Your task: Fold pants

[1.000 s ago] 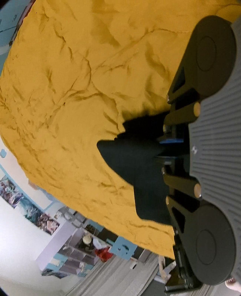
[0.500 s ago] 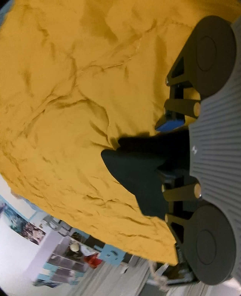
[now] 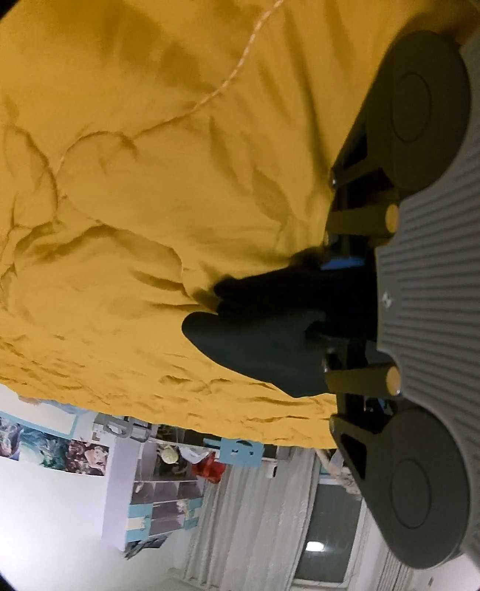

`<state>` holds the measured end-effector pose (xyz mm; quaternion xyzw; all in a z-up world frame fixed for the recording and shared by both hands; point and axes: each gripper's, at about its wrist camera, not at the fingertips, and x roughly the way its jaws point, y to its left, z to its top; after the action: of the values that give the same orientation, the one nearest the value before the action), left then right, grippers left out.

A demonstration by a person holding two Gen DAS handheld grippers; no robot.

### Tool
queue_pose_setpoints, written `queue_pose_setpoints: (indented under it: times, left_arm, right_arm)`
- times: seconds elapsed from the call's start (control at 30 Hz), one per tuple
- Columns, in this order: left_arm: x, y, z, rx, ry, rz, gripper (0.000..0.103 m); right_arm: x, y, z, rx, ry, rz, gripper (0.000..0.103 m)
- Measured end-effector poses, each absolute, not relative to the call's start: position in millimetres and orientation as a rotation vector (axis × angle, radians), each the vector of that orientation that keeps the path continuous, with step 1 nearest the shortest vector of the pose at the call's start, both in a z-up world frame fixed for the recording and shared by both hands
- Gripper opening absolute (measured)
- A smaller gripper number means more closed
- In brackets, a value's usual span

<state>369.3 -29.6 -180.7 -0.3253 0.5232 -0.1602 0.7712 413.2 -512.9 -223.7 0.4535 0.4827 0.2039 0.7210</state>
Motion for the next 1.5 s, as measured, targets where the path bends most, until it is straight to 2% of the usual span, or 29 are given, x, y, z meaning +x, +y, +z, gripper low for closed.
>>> queue_pose_setpoints:
  times: [0.1,0.17,0.33,0.67,0.97,1.17,1.5]
  left_arm:
    - [365,-27,-181,-0.749,1.139,-0.339,0.029]
    - [364,-29,-180,-0.762,1.135,-0.337,0.022]
    - [359,-42,-156,-0.663,1.08,-0.315,0.017]
    - [324,-40,-55,-0.449,0.932,-0.404,0.016]
    - [264,-11,10,-0.338,0.86,-0.396,0.016]
    - [241,18,0,-0.359,0.864,-0.373,0.016]
    - [267,45,-68,-0.487,0.903,-0.352,0.016]
  right_arm:
    - [409,-512,-218,0.995,1.044,0.452,0.02]
    - [404,-506,-207,0.961,1.021,0.431,0.019]
    - [389,-488,-168,0.859,0.946,0.374,0.017]
    - [329,-454,-77,0.747,0.858,0.391,0.016]
    - [257,-414,-41,0.785,0.799,0.495,0.016]
    - [222,-385,-52,0.78,0.804,0.534,0.016]
    - [237,-368,-102,0.806,0.875,0.481,0.016]
